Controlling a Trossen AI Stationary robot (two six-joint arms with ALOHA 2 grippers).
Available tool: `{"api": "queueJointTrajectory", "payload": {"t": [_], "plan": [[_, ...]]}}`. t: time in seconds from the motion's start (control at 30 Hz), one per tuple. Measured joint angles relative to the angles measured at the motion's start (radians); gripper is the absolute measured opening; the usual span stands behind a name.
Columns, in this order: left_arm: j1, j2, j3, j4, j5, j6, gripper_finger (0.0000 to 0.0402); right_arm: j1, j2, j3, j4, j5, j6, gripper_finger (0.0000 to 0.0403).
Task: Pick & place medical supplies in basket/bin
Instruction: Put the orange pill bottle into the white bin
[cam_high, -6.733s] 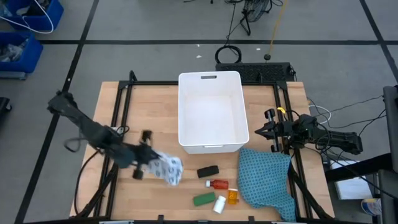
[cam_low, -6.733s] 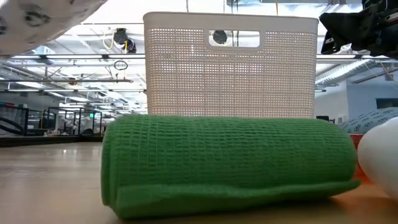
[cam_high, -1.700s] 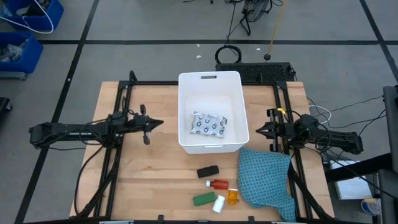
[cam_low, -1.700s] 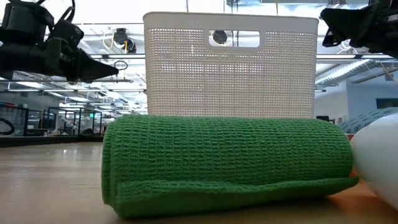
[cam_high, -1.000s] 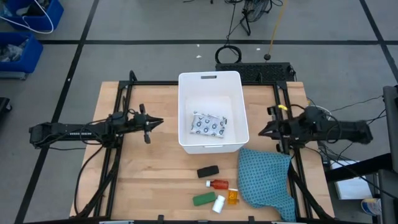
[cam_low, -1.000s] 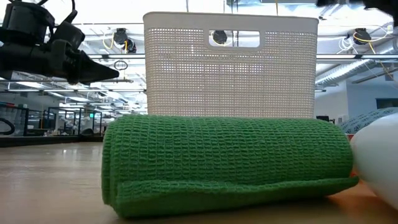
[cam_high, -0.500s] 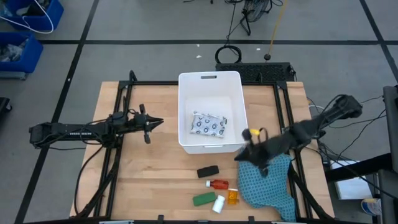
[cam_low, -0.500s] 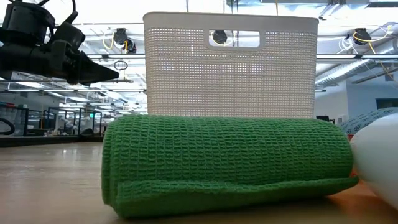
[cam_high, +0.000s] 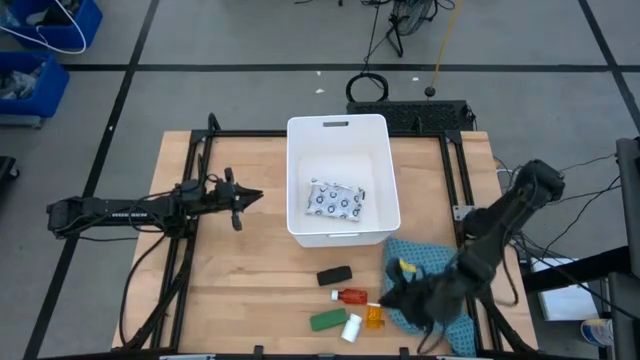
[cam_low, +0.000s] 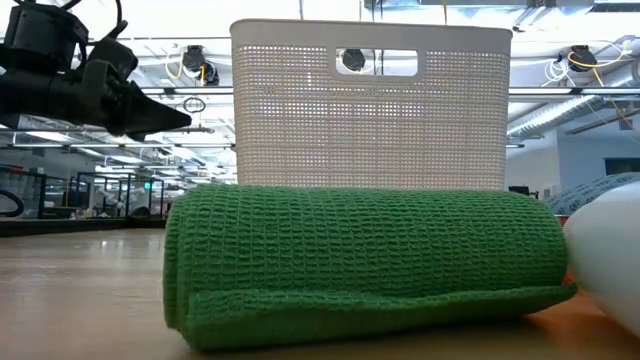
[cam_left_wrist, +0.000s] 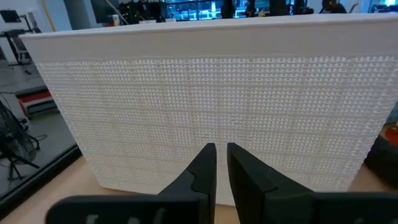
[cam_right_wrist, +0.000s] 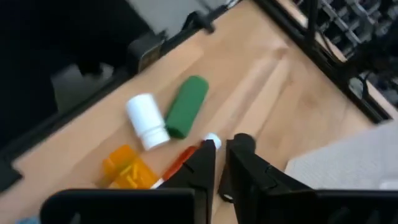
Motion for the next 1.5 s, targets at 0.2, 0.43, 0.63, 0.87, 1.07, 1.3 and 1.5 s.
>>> {"api": "queueJointTrajectory", "payload": {"t": [0.2,0.43,0.63,0.87,1.07,1.3,1.5], "plan": [[0.0,0.0,0.0,0.002,0.0,-0.022,0.0044,-0.013,0.095,0.0,0.001,-0.009,0.089,0.0092],[0.0,0.0,0.001,0.004,0.0,-0.102,0.0044,-0.009,0.151,0.0,-0.04,-0.094,0.0,0.0183],[0.0,0.0,0.001,0.003,0.0,-0.167,0.0045,0.004,0.15,-0.033,0.018,-0.125,-0.094,0.0261],[0.0,0.0,0.001,-0.005,0.0,-0.171,0.0044,-0.02,0.15,-0.092,0.186,-0.165,-0.119,0.0294],[0.0,0.0,0.001,-0.02,0.0,-0.17,0.0044,-0.039,0.185,-0.153,0.258,-0.213,-0.172,0.0295],[0.0,0.0,0.001,-0.089,0.0,-0.173,0.0044,-0.044,0.291,-0.152,0.358,-0.281,-0.189,0.0295],[0.0,0.0,0.001,-0.097,0.0,-0.176,0.0044,-0.045,0.347,-0.152,0.361,-0.306,-0.158,0.0295]]}}
